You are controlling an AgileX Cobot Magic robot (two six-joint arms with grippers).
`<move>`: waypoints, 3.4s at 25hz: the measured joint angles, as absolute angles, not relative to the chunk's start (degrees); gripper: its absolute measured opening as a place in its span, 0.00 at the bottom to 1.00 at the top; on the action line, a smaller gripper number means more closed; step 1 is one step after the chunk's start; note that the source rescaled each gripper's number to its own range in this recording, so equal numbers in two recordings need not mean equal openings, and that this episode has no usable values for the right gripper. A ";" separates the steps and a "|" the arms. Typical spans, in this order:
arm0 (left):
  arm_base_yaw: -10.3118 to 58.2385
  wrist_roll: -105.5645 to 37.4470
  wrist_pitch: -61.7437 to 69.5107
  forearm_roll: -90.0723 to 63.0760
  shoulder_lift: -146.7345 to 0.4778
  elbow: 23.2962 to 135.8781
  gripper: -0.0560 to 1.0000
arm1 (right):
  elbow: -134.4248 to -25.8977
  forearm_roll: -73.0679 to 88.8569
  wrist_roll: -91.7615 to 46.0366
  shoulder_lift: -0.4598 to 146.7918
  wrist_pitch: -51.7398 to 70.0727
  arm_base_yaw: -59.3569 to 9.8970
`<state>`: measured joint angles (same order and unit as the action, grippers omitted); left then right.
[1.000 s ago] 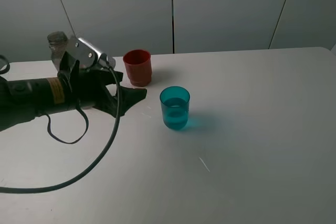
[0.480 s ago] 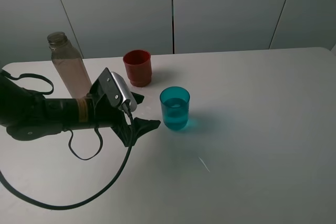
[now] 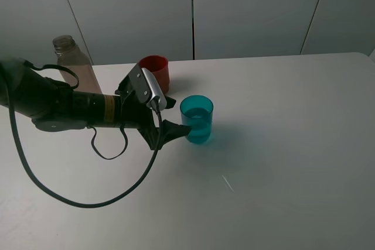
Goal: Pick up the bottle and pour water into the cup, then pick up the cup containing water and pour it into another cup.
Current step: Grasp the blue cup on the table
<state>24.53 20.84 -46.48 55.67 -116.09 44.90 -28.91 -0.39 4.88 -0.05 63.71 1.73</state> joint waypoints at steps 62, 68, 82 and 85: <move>24.08 23.79 -52.94 67.89 -132.52 62.15 1.00 | -28.91 -0.39 4.88 -0.05 63.71 1.73; 24.66 23.79 -53.29 68.11 -134.63 63.95 1.00 | -28.91 -0.39 4.88 -0.05 63.71 1.73; 26.45 21.93 -53.32 66.05 -135.63 66.03 0.80 | -28.91 -0.39 4.88 -0.05 63.71 1.73; 26.55 20.99 -53.32 65.75 -135.63 66.03 0.19 | -28.91 -0.39 4.88 -0.05 63.71 1.73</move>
